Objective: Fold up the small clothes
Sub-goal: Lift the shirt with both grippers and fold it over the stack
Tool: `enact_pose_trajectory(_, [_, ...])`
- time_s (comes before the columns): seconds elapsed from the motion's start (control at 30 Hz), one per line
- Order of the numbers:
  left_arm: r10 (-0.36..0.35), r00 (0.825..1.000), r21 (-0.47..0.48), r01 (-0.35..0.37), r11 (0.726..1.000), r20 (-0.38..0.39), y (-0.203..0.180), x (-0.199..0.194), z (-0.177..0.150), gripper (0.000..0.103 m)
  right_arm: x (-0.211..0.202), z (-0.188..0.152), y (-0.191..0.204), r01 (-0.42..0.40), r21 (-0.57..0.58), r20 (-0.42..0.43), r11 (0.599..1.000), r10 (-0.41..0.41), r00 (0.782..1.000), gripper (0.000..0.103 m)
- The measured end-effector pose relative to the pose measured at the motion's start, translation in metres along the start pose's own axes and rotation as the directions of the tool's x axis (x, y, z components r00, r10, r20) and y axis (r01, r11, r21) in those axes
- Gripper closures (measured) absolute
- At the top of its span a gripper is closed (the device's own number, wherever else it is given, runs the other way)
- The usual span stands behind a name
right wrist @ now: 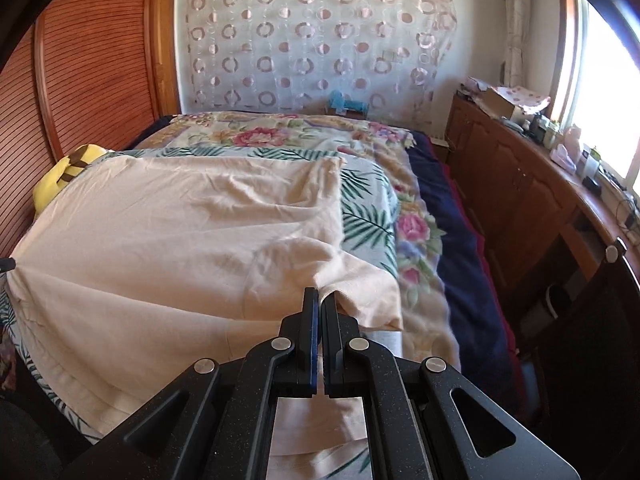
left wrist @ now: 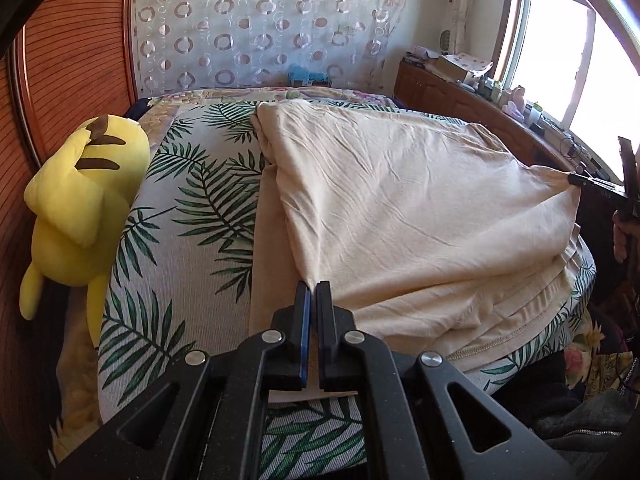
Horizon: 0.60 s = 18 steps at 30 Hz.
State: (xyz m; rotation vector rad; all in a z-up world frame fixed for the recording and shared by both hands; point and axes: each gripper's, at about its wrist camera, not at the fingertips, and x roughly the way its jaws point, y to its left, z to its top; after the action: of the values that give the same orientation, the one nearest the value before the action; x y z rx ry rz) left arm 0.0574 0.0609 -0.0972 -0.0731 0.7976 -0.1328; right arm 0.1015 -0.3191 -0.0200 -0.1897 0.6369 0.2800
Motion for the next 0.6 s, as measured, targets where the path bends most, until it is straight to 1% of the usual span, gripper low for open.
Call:
enact_pose_trajectory(0.13, [0.003, 1.000, 0.009, -0.003, 1.000, 0.005, -0.003, -0.005, -0.005, 0.100, -0.018, 0.015, 0.007, -0.031, -0.019, 0.062, 0.999, 0.032, 0.998, 0.102])
enact_pose_trajectory(0.23, [0.021, 1.000, 0.022, -0.021, 1.000, 0.009, -0.007, -0.007, -0.007, 0.100, -0.040, 0.022, 0.003, -0.023, -0.011, 0.123, 1.000, 0.024, 0.992, 0.102])
enact_pose_trajectory(0.33, [0.021, 1.000, 0.014, -0.021, 1.000, 0.012, -0.004, -0.008, -0.008, 0.100, -0.053, 0.012, -0.004, -0.008, 0.013, 0.142, 1.000, 0.006, 0.990, 0.102])
enact_pose_trajectory(0.4, [0.026, 1.000, 0.010, -0.026, 1.000, 0.012, 0.000, -0.007, -0.009, 0.100, -0.053, -0.002, -0.009, 0.001, 0.034, 0.119, 0.999, -0.005, 0.993, 0.102])
enact_pose_trajectory(0.43, [0.026, 1.000, 0.007, -0.026, 1.000, 0.012, 0.001, -0.007, -0.009, 0.100, -0.047, -0.010, -0.013, 0.004, 0.046, 0.092, 0.999, -0.008, 0.996, 0.102])
enact_pose_trajectory(0.5, [0.026, 1.000, 0.003, -0.026, 1.000, 0.011, 0.002, -0.006, -0.009, 0.099, -0.036, -0.026, -0.007, 0.011, 0.062, 0.038, 0.998, -0.014, 0.999, 0.102])
enact_pose_trajectory(0.6, [0.016, 1.000, -0.010, -0.016, 1.000, 0.021, 0.003, -0.007, -0.008, 0.099, -0.016, -0.051, -0.006, 0.008, 0.083, -0.032, 0.997, -0.005, 0.999, 0.102])
